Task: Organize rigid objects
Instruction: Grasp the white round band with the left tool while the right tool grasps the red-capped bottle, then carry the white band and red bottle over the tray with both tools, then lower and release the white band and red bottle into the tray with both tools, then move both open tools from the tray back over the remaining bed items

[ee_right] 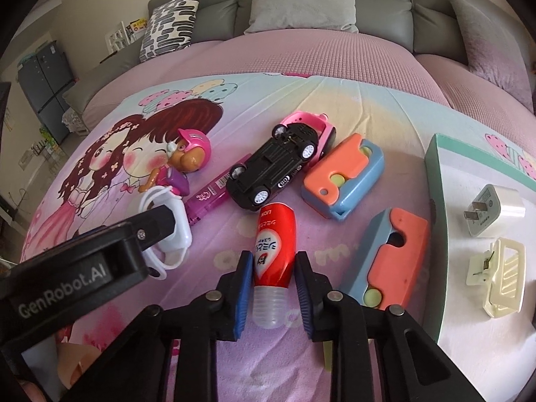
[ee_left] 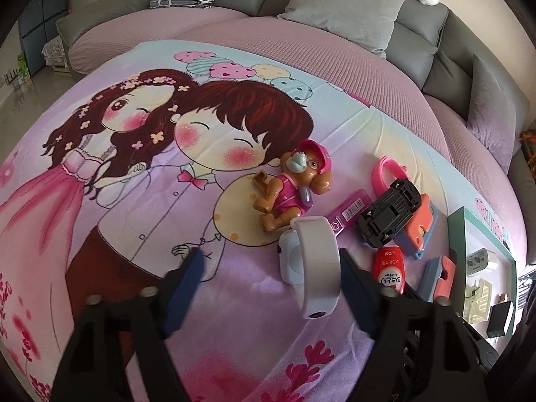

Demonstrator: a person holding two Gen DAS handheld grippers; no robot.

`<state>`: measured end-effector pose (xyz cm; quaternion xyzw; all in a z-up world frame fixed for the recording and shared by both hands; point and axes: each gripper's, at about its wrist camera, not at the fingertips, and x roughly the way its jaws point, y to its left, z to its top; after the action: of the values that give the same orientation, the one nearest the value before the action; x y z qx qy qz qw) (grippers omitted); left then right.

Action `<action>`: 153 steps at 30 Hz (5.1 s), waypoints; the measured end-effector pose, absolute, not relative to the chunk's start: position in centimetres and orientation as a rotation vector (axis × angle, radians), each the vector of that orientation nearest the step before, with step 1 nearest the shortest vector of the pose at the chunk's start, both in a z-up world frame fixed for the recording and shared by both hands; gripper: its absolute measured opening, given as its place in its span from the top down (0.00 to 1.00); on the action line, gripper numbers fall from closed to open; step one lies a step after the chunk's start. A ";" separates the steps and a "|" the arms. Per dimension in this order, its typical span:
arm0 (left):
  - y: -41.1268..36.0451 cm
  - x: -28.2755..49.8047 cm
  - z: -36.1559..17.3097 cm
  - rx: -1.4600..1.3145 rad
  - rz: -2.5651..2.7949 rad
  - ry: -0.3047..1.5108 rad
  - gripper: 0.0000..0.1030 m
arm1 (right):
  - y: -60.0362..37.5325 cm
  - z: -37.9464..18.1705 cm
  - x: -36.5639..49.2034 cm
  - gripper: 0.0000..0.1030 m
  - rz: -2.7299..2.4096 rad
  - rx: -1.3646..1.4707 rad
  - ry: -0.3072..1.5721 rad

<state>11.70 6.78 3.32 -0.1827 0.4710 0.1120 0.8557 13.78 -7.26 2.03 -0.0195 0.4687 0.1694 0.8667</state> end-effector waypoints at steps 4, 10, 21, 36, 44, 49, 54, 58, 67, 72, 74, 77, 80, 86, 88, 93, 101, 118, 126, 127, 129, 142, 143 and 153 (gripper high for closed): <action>6.6 11.7 3.0 -0.402 0.205 0.989 0.52 | -7.4 1.8 14.0 0.73 0.355 -0.029 0.987; 5.7 11.8 2.8 -0.395 0.167 0.984 0.67 | -7.4 1.6 14.0 0.73 0.353 -0.035 0.984; 5.6 11.8 3.4 -0.368 0.174 0.971 0.68 | -8.6 2.7 13.9 0.75 0.347 0.031 0.945; 4.8 11.1 6.8 -0.362 0.126 0.865 0.69 | -11.5 7.9 12.5 0.75 0.308 0.088 0.788; 1.3 11.3 8.5 -0.307 0.037 0.830 0.69 | -15.2 9.5 12.2 0.75 0.228 0.126 0.753; -1.9 11.7 9.3 -0.266 -0.046 0.824 0.69 | -19.7 10.4 12.0 0.75 0.125 0.161 0.737; -6.0 12.0 9.8 -0.202 -0.131 0.830 0.69 | -24.6 10.0 12.1 0.75 -0.013 0.208 0.766; -9.2 12.1 9.8 -0.157 -0.197 0.844 0.69 | -27.1 10.2 11.7 0.75 -0.067 0.224 0.767; -13.9 12.1 8.2 -0.076 -0.276 0.908 0.68 | -29.7 9.1 11.3 0.75 -0.103 0.215 0.825; -14.4 11.9 7.5 -0.060 -0.277 0.935 0.68 | -29.7 7.6 11.9 0.75 -0.098 0.209 0.891; -14.6 11.9 7.2 -0.054 -0.279 0.947 0.68 | -29.6 7.3 12.0 0.75 -0.090 0.209 0.903; -14.8 11.9 6.6 -0.046 -0.282 0.969 0.68 | -29.5 6.9 12.1 0.75 -0.091 0.204 0.915; -15.1 12.1 6.1 -0.034 -0.282 0.992 0.68 | -29.5 6.5 12.2 0.75 -0.091 0.208 0.927; -15.5 12.4 5.0 -0.040 -0.294 1.035 0.68 | -29.3 5.9 12.6 0.74 -0.073 0.214 0.942; -15.7 12.5 4.7 -0.043 -0.300 1.045 0.68 | -29.1 5.6 12.7 0.74 -0.072 0.207 0.956; -15.7 12.5 4.7 -0.044 -0.301 1.044 0.68 | -28.9 5.1 12.9 0.74 -0.072 0.203 0.973; -15.9 12.6 4.7 -0.028 -0.298 1.047 0.68 | -28.8 4.4 13.3 0.74 -0.087 0.201 1.010; -14.9 12.1 6.9 -0.025 -0.271 0.984 0.42 | -28.4 7.4 12.2 0.58 -0.101 0.170 0.899; -14.0 11.7 8.4 -0.044 -0.257 0.941 0.40 | -29.1 9.2 11.4 0.59 -0.111 0.212 0.808; -13.8 11.7 8.5 -0.048 -0.253 0.935 0.40 | -29.2 9.3 11.3 0.59 -0.112 0.219 0.797; -13.3 11.6 8.8 -0.059 -0.242 0.926 0.40 | -29.4 9.6 11.2 0.59 -0.114 0.232 0.783; -8.3 12.2 9.1 -0.152 -0.059 0.886 0.39 | -29.0 8.8 11.8 0.43 -0.125 0.203 0.814; -8.0 12.2 9.1 -0.158 -0.046 0.882 0.37 | -29.0 8.8 11.8 0.39 -0.126 0.202 0.812; -4.8 12.4 8.6 -0.231 0.080 0.876 0.10 | -29.3 8.7 11.9 0.00 -0.126 0.228 0.793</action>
<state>12.36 -4.80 8.59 -0.1118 0.4230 0.0386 0.8984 11.85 -29.27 8.68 0.1109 0.3849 -0.0610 0.9142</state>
